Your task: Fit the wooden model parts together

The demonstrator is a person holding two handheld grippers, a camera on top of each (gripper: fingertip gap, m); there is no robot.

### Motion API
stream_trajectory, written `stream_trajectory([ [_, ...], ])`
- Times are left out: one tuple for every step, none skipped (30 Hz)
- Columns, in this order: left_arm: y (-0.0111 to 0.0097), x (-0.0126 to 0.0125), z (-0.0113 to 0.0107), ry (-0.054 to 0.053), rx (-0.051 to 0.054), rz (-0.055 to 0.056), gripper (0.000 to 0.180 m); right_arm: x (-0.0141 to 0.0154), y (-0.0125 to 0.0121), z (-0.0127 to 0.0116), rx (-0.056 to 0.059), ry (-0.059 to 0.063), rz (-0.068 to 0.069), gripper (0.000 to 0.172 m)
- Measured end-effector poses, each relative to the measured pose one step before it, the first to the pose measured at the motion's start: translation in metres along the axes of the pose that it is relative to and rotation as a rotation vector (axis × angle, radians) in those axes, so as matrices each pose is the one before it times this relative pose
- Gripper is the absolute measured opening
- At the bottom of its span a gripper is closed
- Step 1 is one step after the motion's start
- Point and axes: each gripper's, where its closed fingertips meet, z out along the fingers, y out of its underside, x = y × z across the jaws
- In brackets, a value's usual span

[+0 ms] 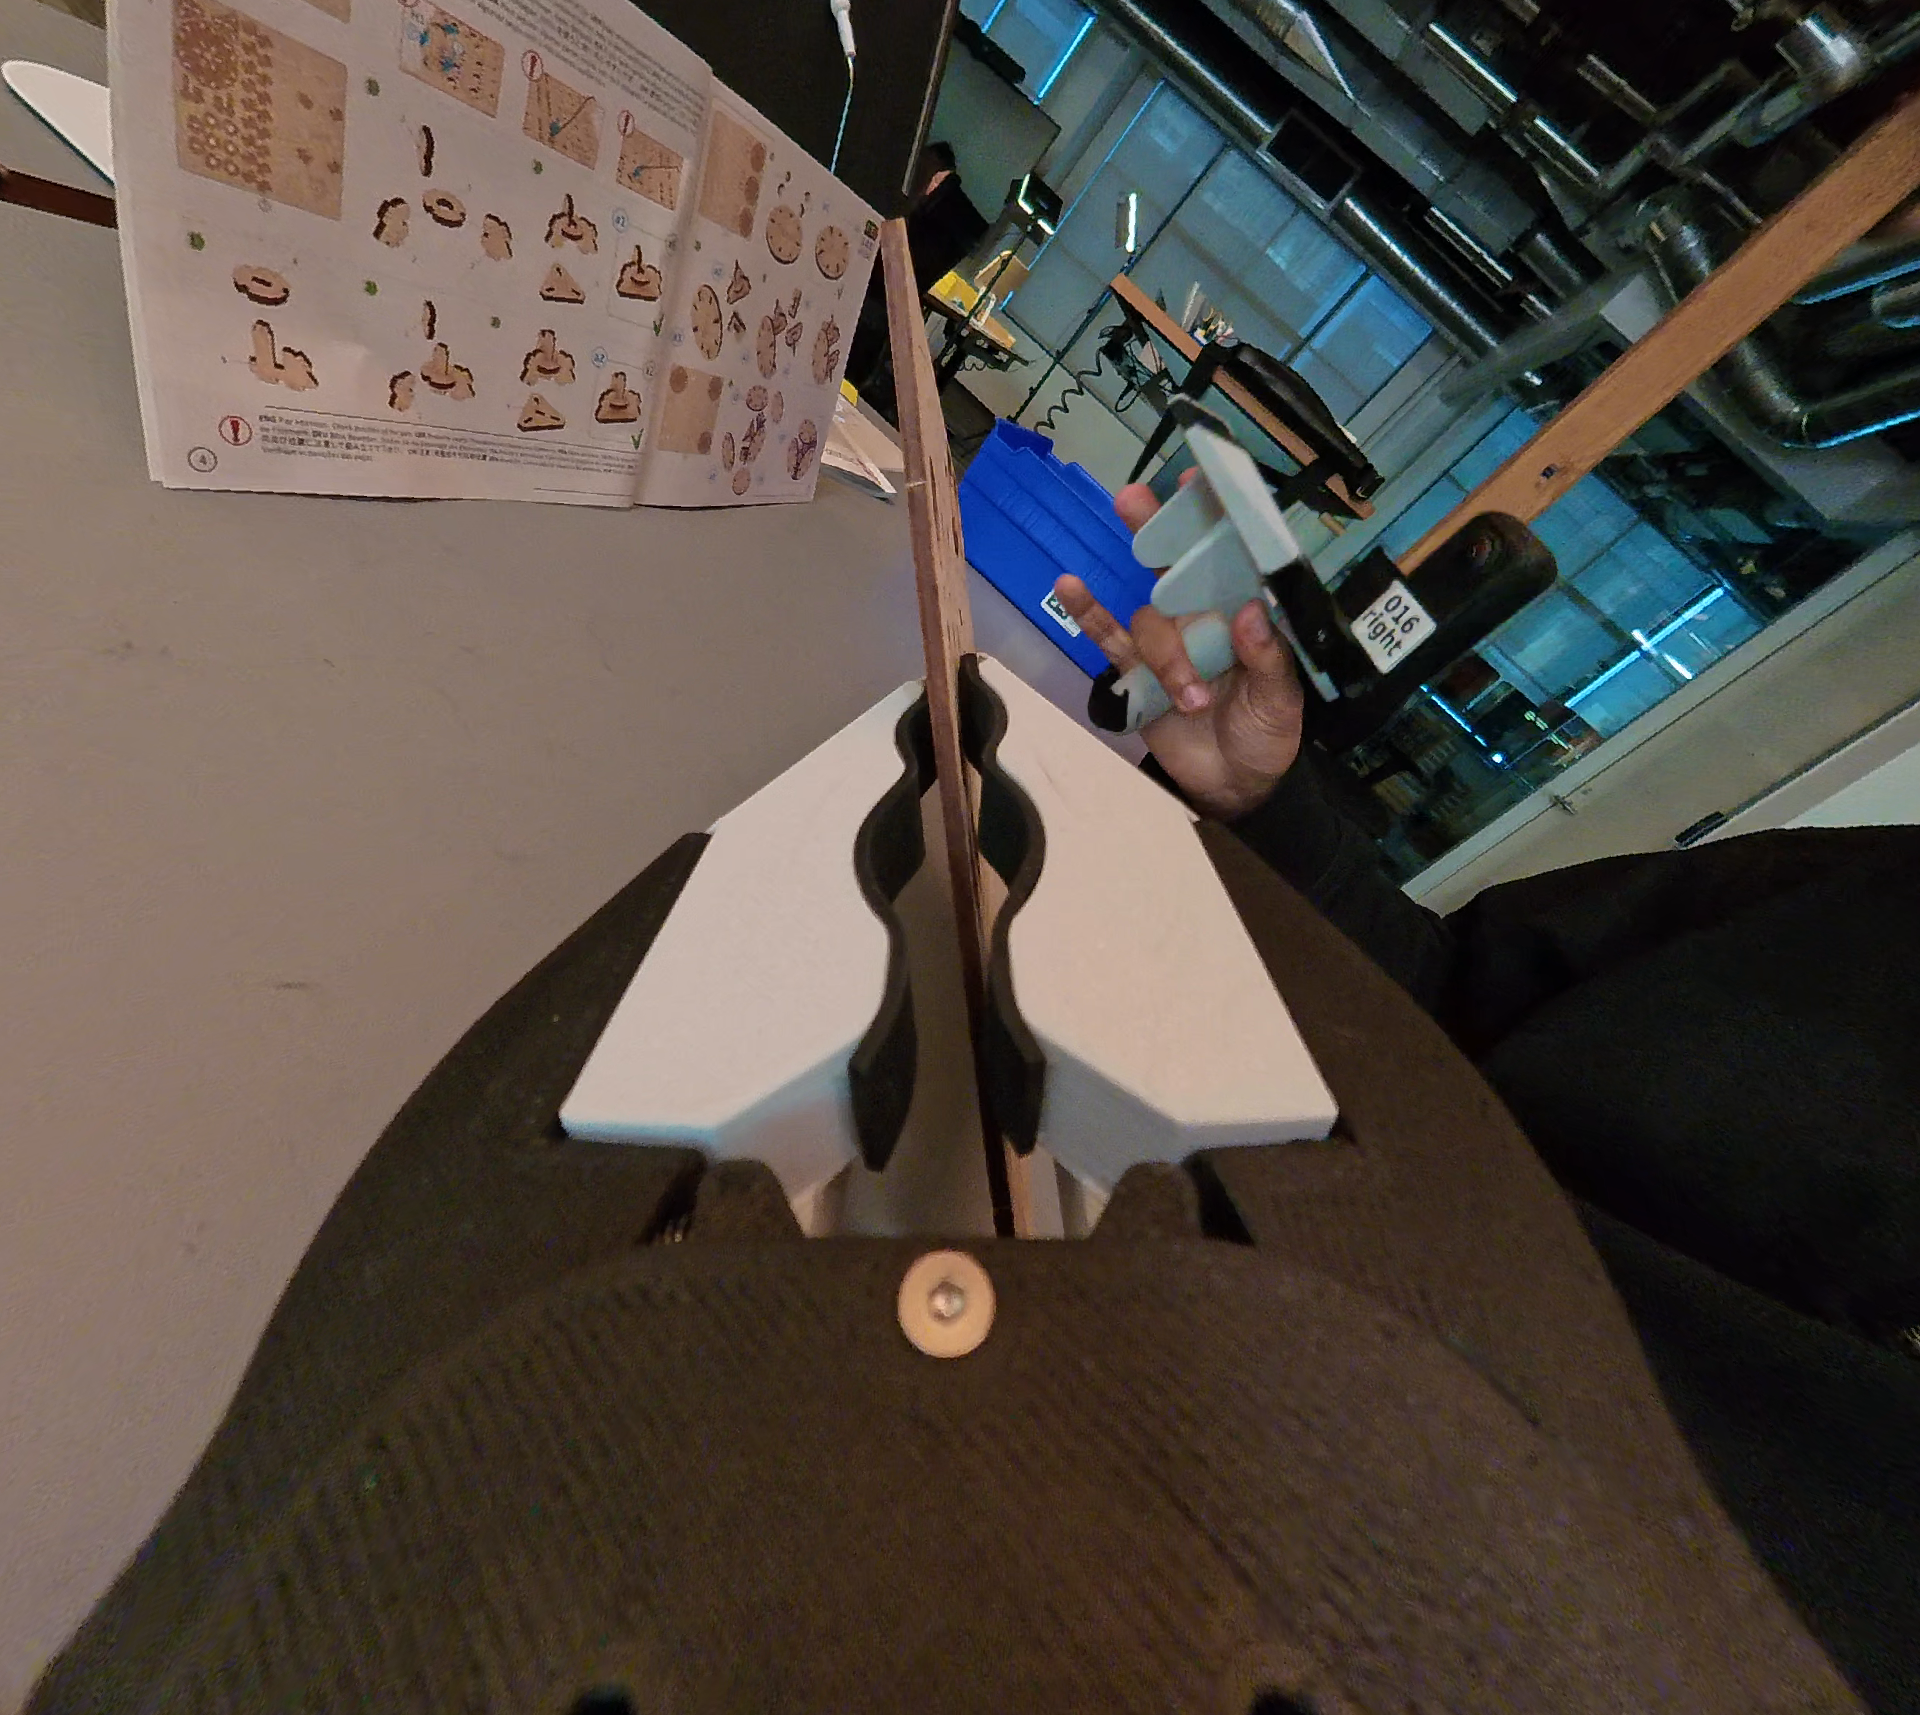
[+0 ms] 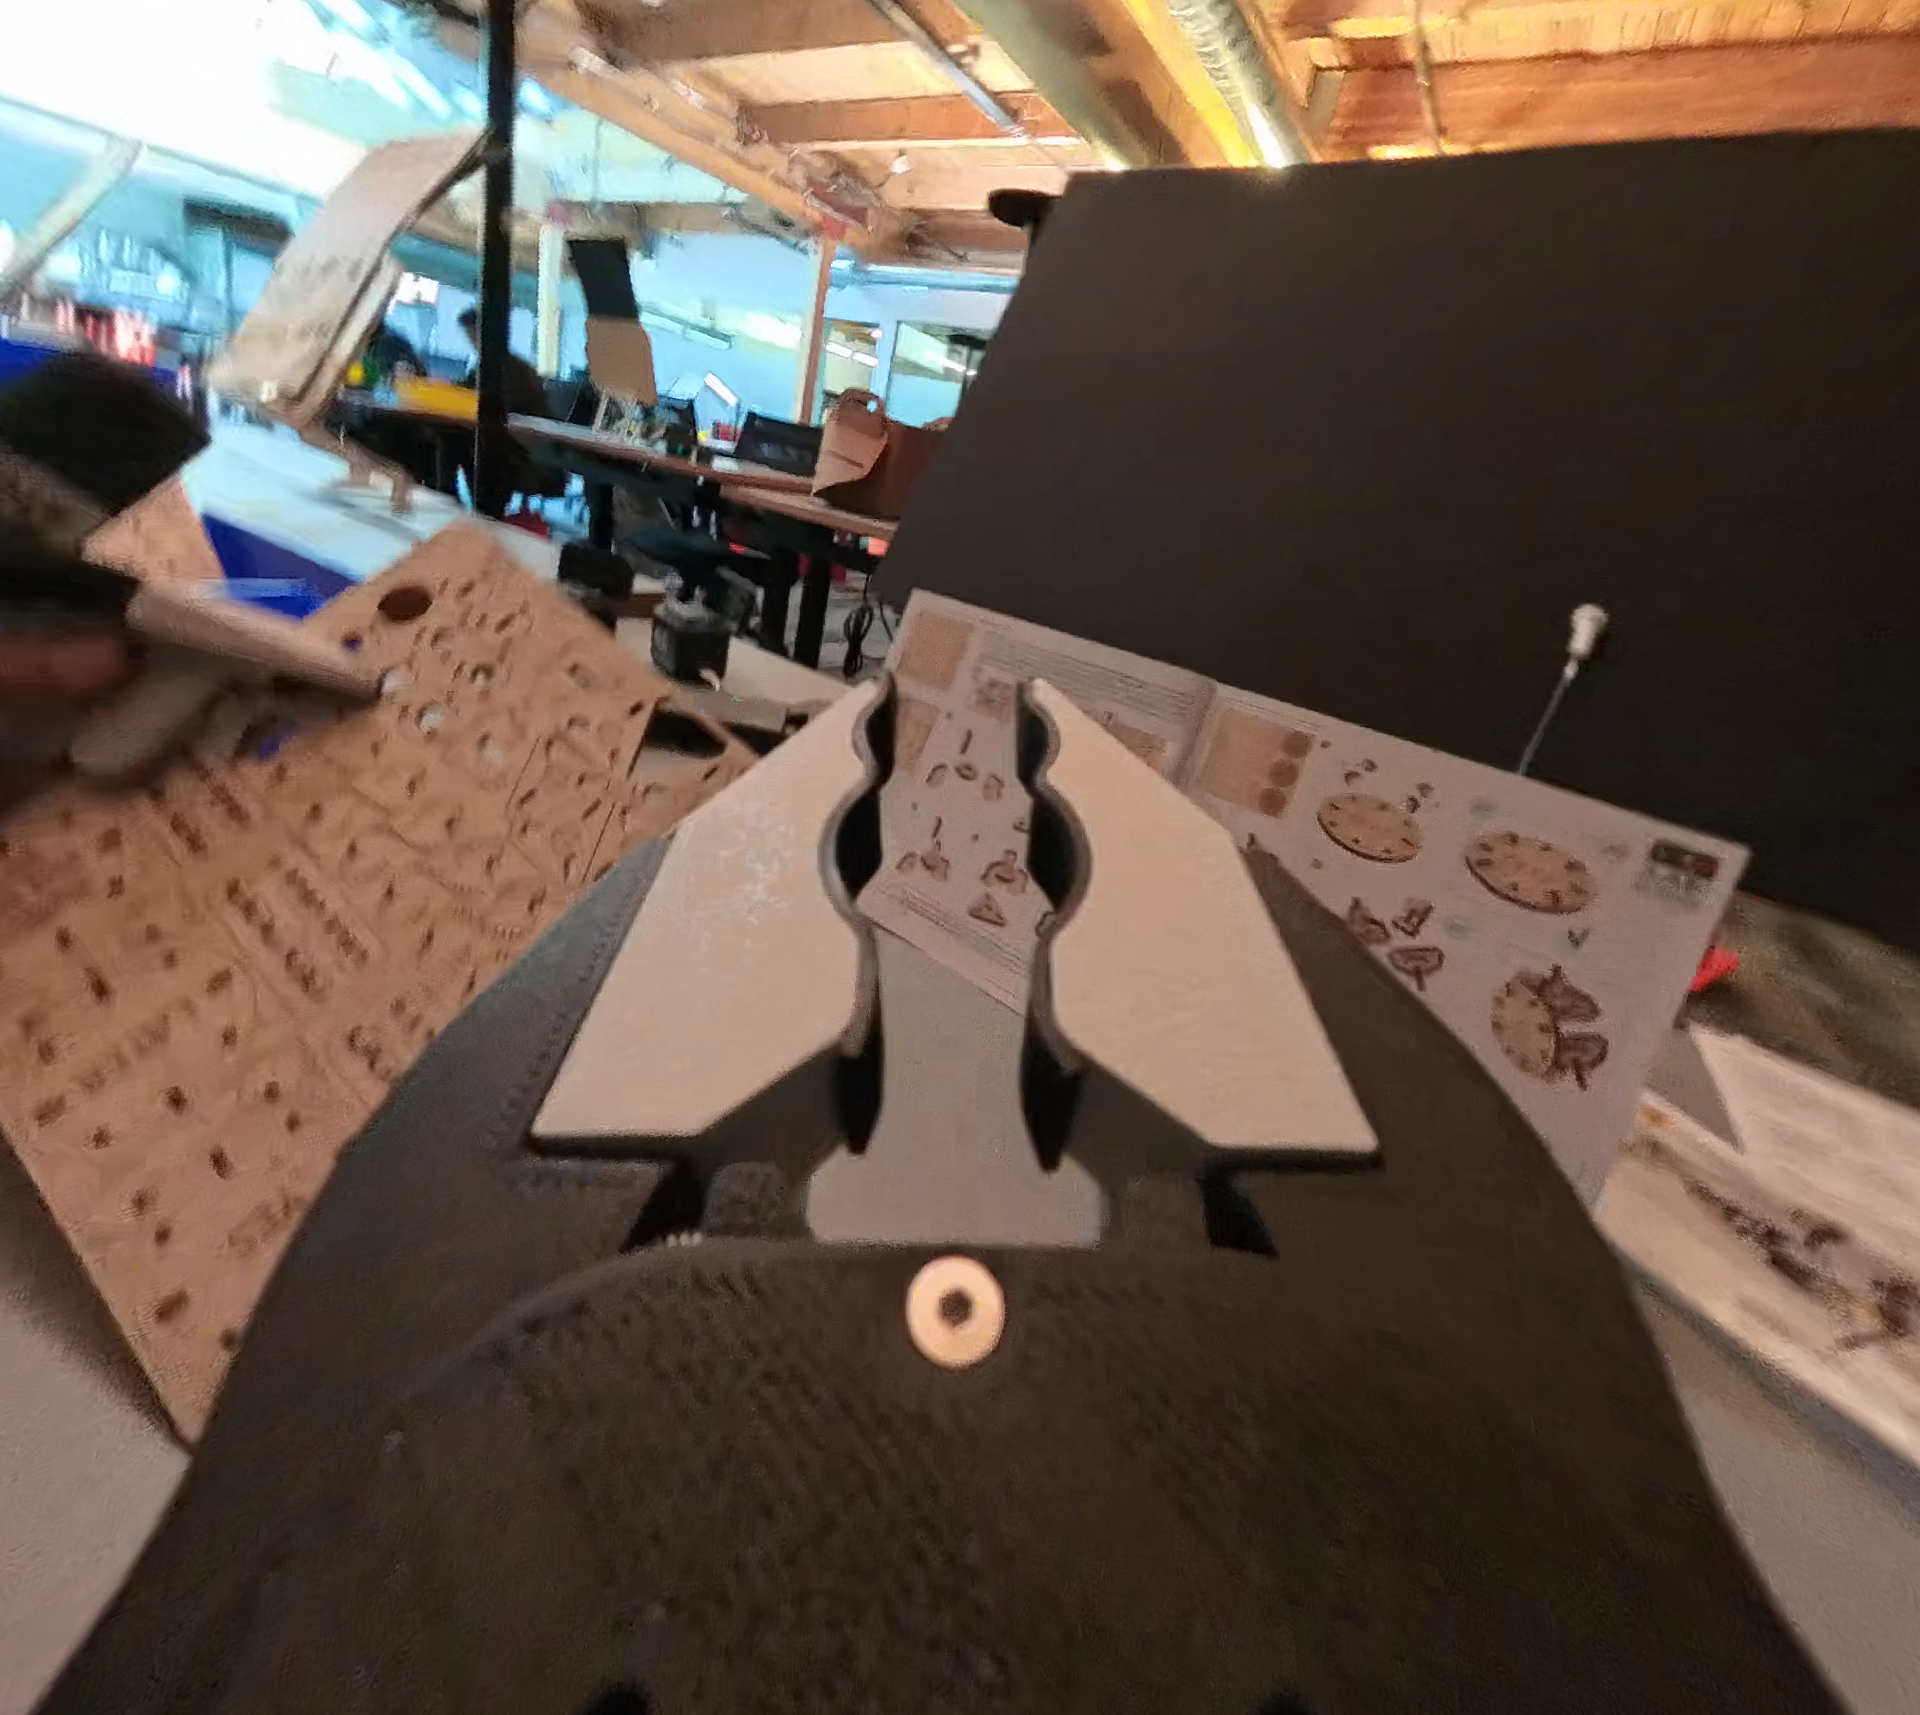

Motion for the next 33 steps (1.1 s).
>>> stream_trajectory([
  [0.00003,-0.00003,0.0,-0.0008,-0.0001,0.0012,0.001,-0.00622,0.00246,-0.00055,0.0088,-0.0113,-0.0496,0.024],
  [0.00003,-0.00014,-0.00002,-0.0008,-0.0002,0.0004,0.001,-0.00454,0.00043,-0.00104,0.0163,-0.0029,-0.0349,0.02],
  [0.00004,-0.0002,0.00006,-0.0006,0.0,-0.0001,0.001,-0.00473,0.0,-0.00065,0.0069,-0.0135,-0.0278,0.003],
  [-0.00008,0.00011,-0.00014,0.0004,0.0,0.0002,0.001,-0.00406,0.00092,0.00066,-0.0038,-0.0186,-0.0168,0.0],
  [-0.00005,0.00032,0.0,0.0014,-0.0001,0.0015,0.001,-0.00291,0.00373,0.00178,-0.0243,-0.0158,0.0065,0.0],
  [0.0,0.00035,0.00002,0.0008,0.0001,0.0014,0.001,-0.00551,0.00475,0.00227,-0.0321,-0.0368,0.031,0.0],
  [-0.00003,-0.00007,0.00001,-0.0004,0.0002,0.0003,0.001,-0.007,0.00371,0.00203,-0.0249,-0.0472,0.0413,0.0],
  [0.00001,-0.00002,-0.00001,0.0,-0.0001,0.0003,0.001,-0.00293,0.0046,0.00208,-0.0272,-0.0209,0.0401,0.0],
  [-0.00005,0.00027,0.0,0.0008,-0.0001,0.001,0.001,0.00036,0.00601,0.00261,-0.0322,0.002,0.0427,0.0],
  [-0.00005,0.00025,0.0,0.0008,-0.0001,0.0013,0.001,-0.00033,0.00801,0.00304,-0.0378,-0.0034,0.0458,0.0],
  [-0.00001,0.00025,-0.00007,0.0006,-0.0001,0.0019,0.001,-0.00262,0.01101,0.00349,-0.0525,-0.0194,0.0557,0.0],
  [-0.00009,0.00037,0.00008,0.0012,-0.0001,0.0022,0.001,-0.00482,0.01363,0.00413,-0.0698,-0.0362,0.0665,0.0],
  [-0.00004,0.00055,0.00001,0.0024,-0.0002,0.0028,0.001,-0.00455,0.01409,0.00443,-0.0749,-0.0395,0.0725,0.002],
  [-0.00008,0.0007,-0.00006,0.0029,-0.0001,0.0033,0.001,-0.0042,0.01223,0.00469,-0.0692,-0.042,0.0765,0.028],
  [-0.00004,0.00081,-0.00006,0.0028,-0.0004,0.0041,0.001,-0.00626,0.00915,0.0041,-0.0577,-0.06,0.0732,0.057],
  [-0.00013,0.00067,-0.00007,0.0027,-0.0004,0.0043,0.001,-0.0056,0.00564,0.00266,-0.038,-0.0559,0.0688,0.064],
  [-0.00012,0.00075,0.00002,0.0028,-0.0002,0.0039,0.001,-0.00283,0.00134,0.00132,-0.0078,-0.0363,0.0612,0.059],
  [-0.00001,0.00078,-0.00005,0.0038,-0.0001,0.0031,0.001,-0.00245,-0.00057,0.00039,0.0086,-0.0323,0.0457,0.048],
  [-0.00011,0.00094,0.00018,0.005,0.0003,0.0023,0.001,-0.00212,-0.00021,0.00024,0.0073,-0.0289,0.0362,0.038],
  [-0.00004,0.001,0.0002,0.0055,-0.0005,0.0014,0.001,-0.00156,0.0003,0.00048,0.0036,-0.0261,0.0324,0.034],
  [0.00031,0.0009,0.00048,0.0055,-0.0025,0.0015,0.001,-0.00139,0.00063,0.00079,0.0019,-0.0258,0.0305,0.034],
  [0.00066,0.00062,0.00064,0.0029,-0.0044,0.0014,0.001,-0.00097,0.0007,0.00076,0.0005,-0.0223,0.0286,0.032],
  [0.001,0.00029,0.00083,0.0007,-0.0057,0.0022,0.001,-0.00103,0.0009,0.00074,-0.0016,-0.0216,0.0225,0.028],
  [0.001,0.0001,0.00089,-0.0014,-0.0061,0.0024,0.001,-0.00073,0.00112,0.00055,-0.0025,-0.0173,0.0169,0.022],
  [0.00057,-0.00006,0.00053,-0.002,-0.0039,0.0016,0.001,0.00132,0.00059,0.00023,-0.0001,-0.0013,0.0128,0.017],
  [-0.00023,-0.00043,-0.00023,-0.0018,0.002,-0.0012,0.001,0.00067,0.00004,-0.00027,0.0009,-0.0031,0.0039,0.013],
  [-0.00041,-0.00013,-0.00052,0.0043,0.0032,-0.0076,0.001,-0.00106,-0.00021,-0.00055,0.0007,-0.0134,0.0069,0.012],
  [-0.00065,0.00031,-0.00053,0.008,0.0054,-0.0097,0.001,-0.00193,-0.0007,-0.00065,0.0029,-0.0183,0.0112,0.011],
  [-0.00094,0.00082,-0.00047,0.0085,0.0066,-0.0058,0.0,-0.00197,-0.00075,-0.00072,0.0039,-0.0166,0.0088,0.01],
  [-0.0006,0.00077,-0.00018,0.0057,0.0037,-0.0006,0.0,-0.00095,-0.0001,-0.00049,0.0013,-0.0071,0.0019,0.009],
  [0.00021,0.00011,0.00023,-0.0024,-0.0019,0.0039,0.001,0.00051,0.00043,-0.00011,-0.0026,0.0047,-0.0061,0.01],
  [0.00041,-0.00034,0.00033,-0.0047,-0.0031,0.0037,0.001,0.00069,0.00084,0.00004,-0.0046,0.007,-0.0097,0.01],
  [0.00019,-0.00015,0.00004,-0.0009,-0.0014,0.0001,0.001,0.00002,0.00054,-0.00022,-0.004,0.0015,-0.0066,0.01],
])
